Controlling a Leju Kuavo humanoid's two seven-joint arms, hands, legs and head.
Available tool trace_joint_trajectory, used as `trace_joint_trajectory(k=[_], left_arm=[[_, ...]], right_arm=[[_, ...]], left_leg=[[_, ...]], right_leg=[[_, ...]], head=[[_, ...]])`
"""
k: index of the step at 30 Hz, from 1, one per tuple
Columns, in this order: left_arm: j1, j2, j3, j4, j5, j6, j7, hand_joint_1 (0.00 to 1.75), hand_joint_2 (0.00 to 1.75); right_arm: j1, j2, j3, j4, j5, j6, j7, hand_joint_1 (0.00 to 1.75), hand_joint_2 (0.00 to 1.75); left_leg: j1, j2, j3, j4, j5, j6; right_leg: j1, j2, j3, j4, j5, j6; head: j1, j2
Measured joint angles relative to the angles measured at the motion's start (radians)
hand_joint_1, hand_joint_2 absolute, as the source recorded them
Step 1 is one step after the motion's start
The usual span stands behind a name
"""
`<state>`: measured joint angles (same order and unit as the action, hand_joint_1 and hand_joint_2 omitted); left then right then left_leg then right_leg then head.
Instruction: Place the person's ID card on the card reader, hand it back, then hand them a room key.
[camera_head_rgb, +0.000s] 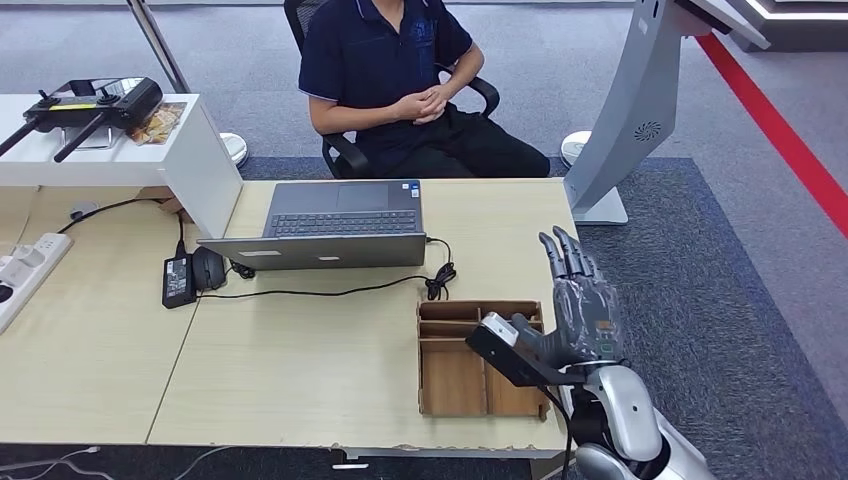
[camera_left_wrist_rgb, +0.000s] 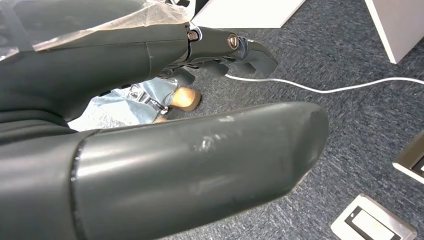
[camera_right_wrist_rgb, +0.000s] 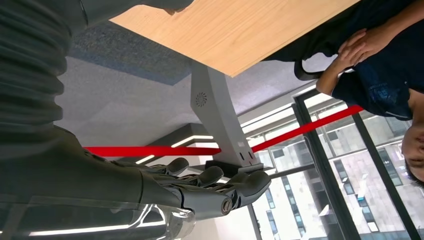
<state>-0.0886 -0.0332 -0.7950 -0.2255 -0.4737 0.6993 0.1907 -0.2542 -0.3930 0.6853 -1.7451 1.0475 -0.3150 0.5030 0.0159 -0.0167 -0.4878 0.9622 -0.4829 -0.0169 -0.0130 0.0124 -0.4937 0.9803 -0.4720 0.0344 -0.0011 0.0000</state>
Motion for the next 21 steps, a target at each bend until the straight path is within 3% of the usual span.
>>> trace_joint_trajectory(k=[21], left_arm=[[0.0,0.0,0.0,0.0,-0.006,0.0,0.0,0.0,0.0]], right_arm=[[-0.011,0.024,0.08,0.047,-0.052,-0.003,-0.021,0.0,1.75]], left_leg=[[0.0,0.0,0.0,0.0,0.0,0.0]], right_leg=[[0.0,0.0,0.0,0.0,0.0,0.0]], head=[[0.0,0.0]])
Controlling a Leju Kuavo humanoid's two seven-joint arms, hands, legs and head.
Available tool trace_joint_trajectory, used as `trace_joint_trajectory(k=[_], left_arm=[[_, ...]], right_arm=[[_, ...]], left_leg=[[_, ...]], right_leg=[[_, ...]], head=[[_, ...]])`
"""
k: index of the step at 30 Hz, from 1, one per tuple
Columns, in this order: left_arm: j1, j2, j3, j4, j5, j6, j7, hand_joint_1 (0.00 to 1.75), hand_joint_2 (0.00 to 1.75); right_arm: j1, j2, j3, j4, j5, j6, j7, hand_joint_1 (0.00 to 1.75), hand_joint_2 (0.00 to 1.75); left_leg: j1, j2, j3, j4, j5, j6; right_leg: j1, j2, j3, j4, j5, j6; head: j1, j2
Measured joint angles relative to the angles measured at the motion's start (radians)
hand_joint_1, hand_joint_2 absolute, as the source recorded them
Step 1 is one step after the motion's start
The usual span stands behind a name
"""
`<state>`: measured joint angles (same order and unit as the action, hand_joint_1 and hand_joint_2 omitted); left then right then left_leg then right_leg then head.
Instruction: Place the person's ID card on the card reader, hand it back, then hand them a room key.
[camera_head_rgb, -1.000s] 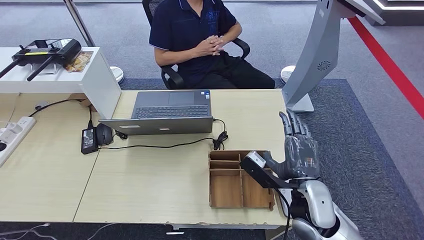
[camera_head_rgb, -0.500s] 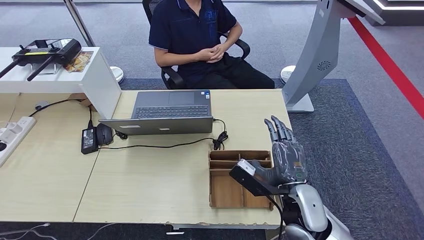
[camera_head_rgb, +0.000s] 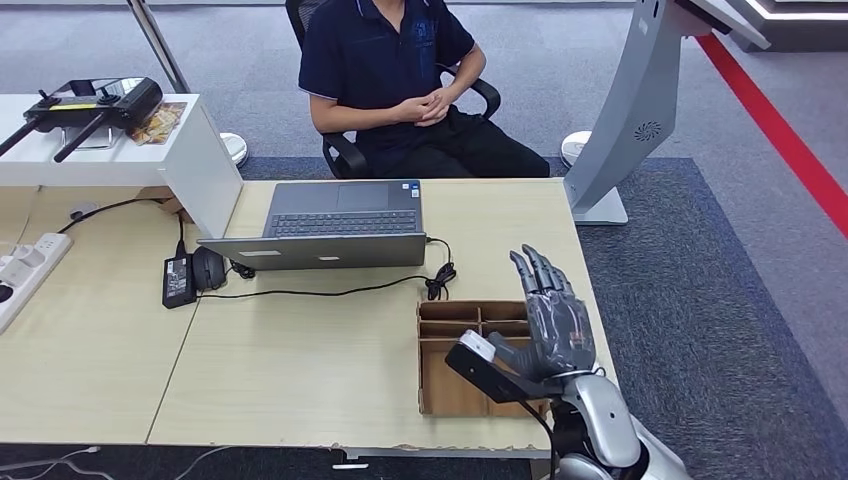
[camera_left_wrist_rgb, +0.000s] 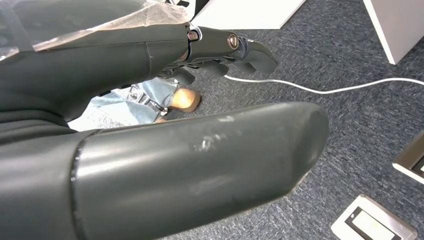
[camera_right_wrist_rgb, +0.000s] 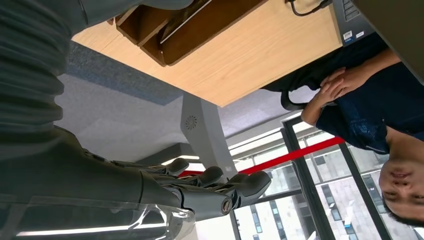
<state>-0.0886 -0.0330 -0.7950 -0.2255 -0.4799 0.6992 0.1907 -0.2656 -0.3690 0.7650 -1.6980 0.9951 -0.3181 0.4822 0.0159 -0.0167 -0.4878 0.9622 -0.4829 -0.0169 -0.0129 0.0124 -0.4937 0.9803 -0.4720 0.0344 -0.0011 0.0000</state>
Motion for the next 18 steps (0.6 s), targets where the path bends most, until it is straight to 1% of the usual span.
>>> trace_joint_trajectory(k=[11,18], left_arm=[[0.0,0.0,0.0,0.0,0.0,0.0,0.0,0.0,0.0],[0.0,0.0,0.0,0.0,0.0,0.0,0.0,0.0,0.0]], right_arm=[[-0.007,0.008,0.031,0.045,-0.022,-0.002,-0.002,0.0,1.75],[-0.008,0.011,0.041,0.075,-0.022,-0.029,0.006,0.0,1.75]], left_leg=[[0.0,0.0,0.0,0.0,0.0,0.0],[0.0,0.0,0.0,0.0,0.0,0.0]], right_leg=[[0.0,0.0,0.0,0.0,0.0,0.0],[0.0,0.0,0.0,0.0,0.0,0.0]], head=[[0.0,0.0],[0.0,0.0]])
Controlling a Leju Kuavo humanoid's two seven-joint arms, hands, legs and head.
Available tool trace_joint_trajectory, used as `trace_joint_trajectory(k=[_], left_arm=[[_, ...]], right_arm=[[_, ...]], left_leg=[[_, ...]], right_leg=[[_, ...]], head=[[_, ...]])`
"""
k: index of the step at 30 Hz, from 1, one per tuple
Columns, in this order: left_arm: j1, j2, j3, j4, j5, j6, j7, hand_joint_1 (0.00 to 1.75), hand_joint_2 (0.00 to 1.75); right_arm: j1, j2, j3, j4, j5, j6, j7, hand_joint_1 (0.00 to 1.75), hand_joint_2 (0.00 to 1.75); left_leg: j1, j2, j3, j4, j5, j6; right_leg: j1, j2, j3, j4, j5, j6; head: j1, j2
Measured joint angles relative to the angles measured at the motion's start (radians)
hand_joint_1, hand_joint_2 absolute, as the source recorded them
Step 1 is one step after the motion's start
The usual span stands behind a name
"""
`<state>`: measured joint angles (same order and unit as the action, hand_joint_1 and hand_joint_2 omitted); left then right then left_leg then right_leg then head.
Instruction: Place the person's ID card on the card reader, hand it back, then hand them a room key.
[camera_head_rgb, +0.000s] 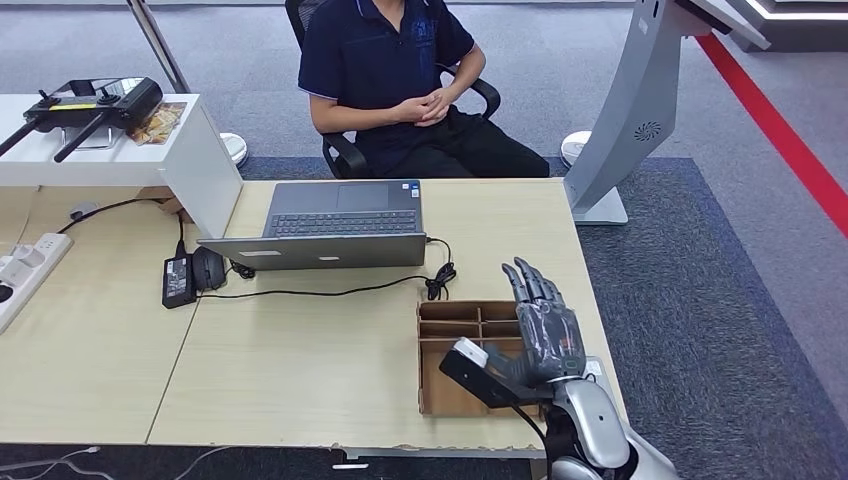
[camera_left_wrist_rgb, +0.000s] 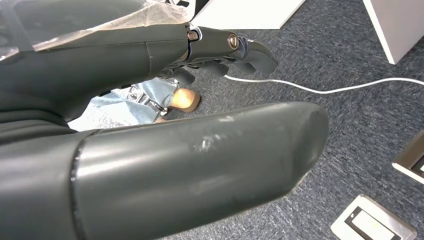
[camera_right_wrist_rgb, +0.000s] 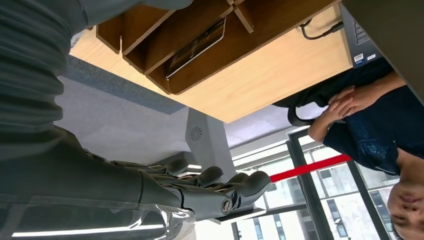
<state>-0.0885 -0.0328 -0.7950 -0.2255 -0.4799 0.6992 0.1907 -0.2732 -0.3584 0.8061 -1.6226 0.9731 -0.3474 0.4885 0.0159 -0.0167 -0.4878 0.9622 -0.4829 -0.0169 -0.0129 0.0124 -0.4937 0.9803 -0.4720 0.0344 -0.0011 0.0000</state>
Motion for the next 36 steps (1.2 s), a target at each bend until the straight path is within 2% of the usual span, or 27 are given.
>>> trace_joint_trajectory(k=[19,36], left_arm=[[0.0,0.0,0.0,0.0,0.0,0.0,0.004,0.0,0.0],[0.0,-0.001,0.0,0.0,-0.004,0.0,0.009,0.0,0.0]], right_arm=[[0.0,0.018,0.004,0.089,0.059,-0.079,0.036,0.0,1.75],[-0.001,0.07,0.004,0.167,0.113,-0.168,0.043,0.0,1.75]], left_leg=[[0.0,0.0,0.0,0.0,0.0,0.0],[0.0,0.0,0.0,0.0,0.0,0.0]], right_leg=[[0.0,0.0,0.0,0.0,0.0,0.0],[0.0,0.0,0.0,0.0,0.0,0.0]], head=[[0.0,0.0],[0.0,0.0]])
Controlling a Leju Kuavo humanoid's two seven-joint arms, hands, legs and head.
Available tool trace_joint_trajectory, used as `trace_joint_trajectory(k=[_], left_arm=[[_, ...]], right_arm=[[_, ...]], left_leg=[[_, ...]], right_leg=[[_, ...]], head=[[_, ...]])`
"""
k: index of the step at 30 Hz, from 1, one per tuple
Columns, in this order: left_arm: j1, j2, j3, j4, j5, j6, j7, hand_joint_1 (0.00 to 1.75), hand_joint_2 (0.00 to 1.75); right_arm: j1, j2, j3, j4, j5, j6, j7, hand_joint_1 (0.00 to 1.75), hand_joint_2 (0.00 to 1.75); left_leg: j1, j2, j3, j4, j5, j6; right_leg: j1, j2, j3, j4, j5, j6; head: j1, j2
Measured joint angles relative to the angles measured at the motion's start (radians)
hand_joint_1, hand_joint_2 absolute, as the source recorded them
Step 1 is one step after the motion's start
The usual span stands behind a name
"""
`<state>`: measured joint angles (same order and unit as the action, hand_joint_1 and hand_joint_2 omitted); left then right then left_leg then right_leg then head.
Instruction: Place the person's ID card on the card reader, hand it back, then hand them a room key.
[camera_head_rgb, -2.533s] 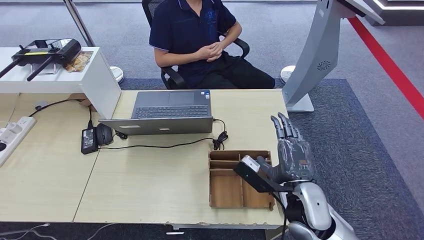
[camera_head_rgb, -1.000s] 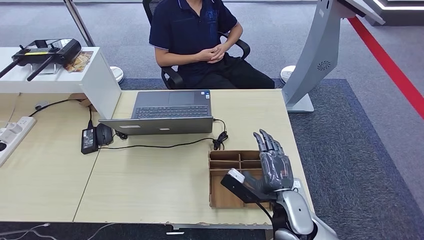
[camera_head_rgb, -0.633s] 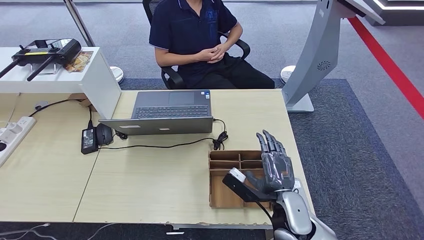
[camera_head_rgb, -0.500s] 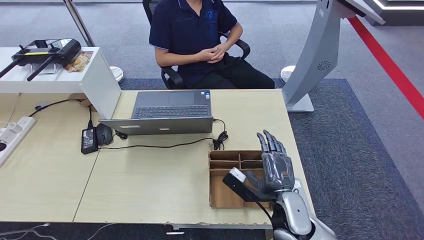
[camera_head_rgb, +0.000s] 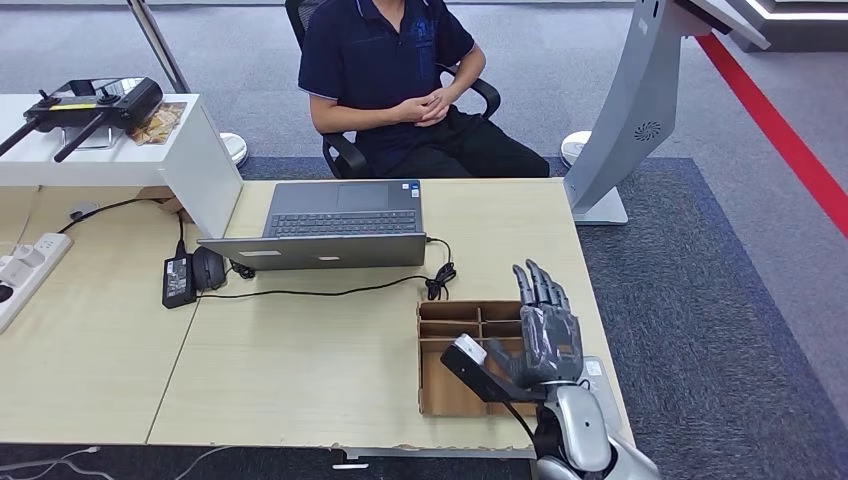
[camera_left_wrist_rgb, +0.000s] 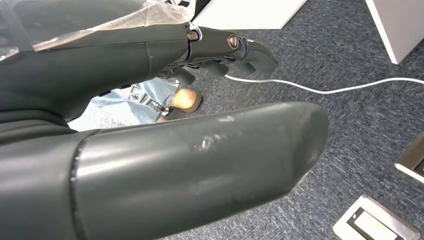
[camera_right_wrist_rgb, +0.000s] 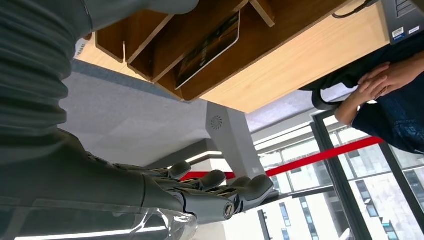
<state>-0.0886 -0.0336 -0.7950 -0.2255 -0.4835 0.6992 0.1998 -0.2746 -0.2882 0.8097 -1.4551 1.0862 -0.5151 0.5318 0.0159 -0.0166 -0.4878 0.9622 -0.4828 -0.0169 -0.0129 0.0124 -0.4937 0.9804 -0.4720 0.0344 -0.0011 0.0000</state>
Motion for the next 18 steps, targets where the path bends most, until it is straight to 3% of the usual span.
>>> trace_joint_trajectory(k=[18], left_arm=[[0.0,-0.003,0.0,0.0,-0.004,0.0,0.008,0.0,0.0]], right_arm=[[0.001,0.029,-0.019,0.055,0.106,-0.059,0.06,0.0,1.75]], left_leg=[[0.0,0.0,0.0,0.0,0.0,0.0]], right_leg=[[0.0,0.0,0.0,0.0,0.0,0.0]], head=[[0.0,0.0]])
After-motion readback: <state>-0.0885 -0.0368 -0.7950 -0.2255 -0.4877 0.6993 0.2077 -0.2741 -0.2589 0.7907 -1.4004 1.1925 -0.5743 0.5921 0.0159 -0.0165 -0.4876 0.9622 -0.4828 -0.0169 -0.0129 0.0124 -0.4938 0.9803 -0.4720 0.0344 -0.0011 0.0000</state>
